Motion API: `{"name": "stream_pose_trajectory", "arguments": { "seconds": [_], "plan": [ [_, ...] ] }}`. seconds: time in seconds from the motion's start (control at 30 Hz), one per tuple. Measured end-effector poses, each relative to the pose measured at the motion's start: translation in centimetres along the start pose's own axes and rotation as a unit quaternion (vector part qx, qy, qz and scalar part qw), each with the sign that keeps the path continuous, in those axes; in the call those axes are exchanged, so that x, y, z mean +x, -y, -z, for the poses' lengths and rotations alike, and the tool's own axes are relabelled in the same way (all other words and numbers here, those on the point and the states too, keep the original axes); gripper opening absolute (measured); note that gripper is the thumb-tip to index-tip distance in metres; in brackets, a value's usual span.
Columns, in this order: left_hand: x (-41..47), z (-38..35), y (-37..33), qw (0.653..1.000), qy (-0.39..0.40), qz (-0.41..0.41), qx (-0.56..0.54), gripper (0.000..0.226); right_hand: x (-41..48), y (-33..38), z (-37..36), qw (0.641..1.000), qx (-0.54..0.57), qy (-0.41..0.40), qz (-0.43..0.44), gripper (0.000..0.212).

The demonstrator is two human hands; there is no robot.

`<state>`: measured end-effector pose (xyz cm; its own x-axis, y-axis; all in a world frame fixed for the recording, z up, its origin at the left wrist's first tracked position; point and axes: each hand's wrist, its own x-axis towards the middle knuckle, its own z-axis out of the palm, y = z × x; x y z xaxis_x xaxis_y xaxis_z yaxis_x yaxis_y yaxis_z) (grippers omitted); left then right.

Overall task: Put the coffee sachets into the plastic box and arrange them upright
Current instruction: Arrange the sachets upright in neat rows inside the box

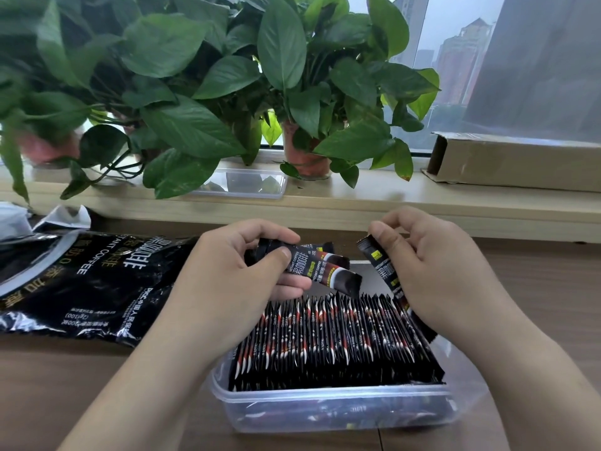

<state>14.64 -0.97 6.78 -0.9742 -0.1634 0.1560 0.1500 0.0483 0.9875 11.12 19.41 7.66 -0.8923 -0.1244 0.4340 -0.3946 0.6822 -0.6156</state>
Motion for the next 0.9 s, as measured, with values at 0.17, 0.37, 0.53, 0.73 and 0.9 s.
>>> {"name": "stream_pose_trajectory", "arguments": {
  "seconds": [0.17, 0.37, 0.53, 0.73, 0.9],
  "plan": [
    [0.0, 0.0, -0.1, 1.000, -0.009, 0.009, 0.014, 0.019, 0.0, 1.1, 0.2, 0.997, 0.052, 0.016, 0.049, 0.044],
    [0.1, -0.2, 0.0, 1.000, -0.012, 0.021, 0.014, 0.017, -0.3, 1.2, 0.5, 0.991, 0.103, 0.084, 0.036, 0.052],
    [0.0, -0.2, -0.2, 1.000, -0.008, 0.030, 0.003, 0.013, -0.7, 1.8, 0.7, 0.985, 0.132, 0.109, 0.004, 0.024],
    [-0.2, -0.1, -0.2, 1.000, 0.007, 0.019, 0.024, 0.012, -0.2, 1.6, 0.6, 0.923, 0.346, -0.060, -0.155, 0.024],
    [-0.5, -0.4, -0.4, 1.000, 0.013, 0.015, 0.013, 0.018, -0.3, 1.7, 0.2, 0.870, 0.444, -0.028, -0.214, 0.009]
  ]
}}
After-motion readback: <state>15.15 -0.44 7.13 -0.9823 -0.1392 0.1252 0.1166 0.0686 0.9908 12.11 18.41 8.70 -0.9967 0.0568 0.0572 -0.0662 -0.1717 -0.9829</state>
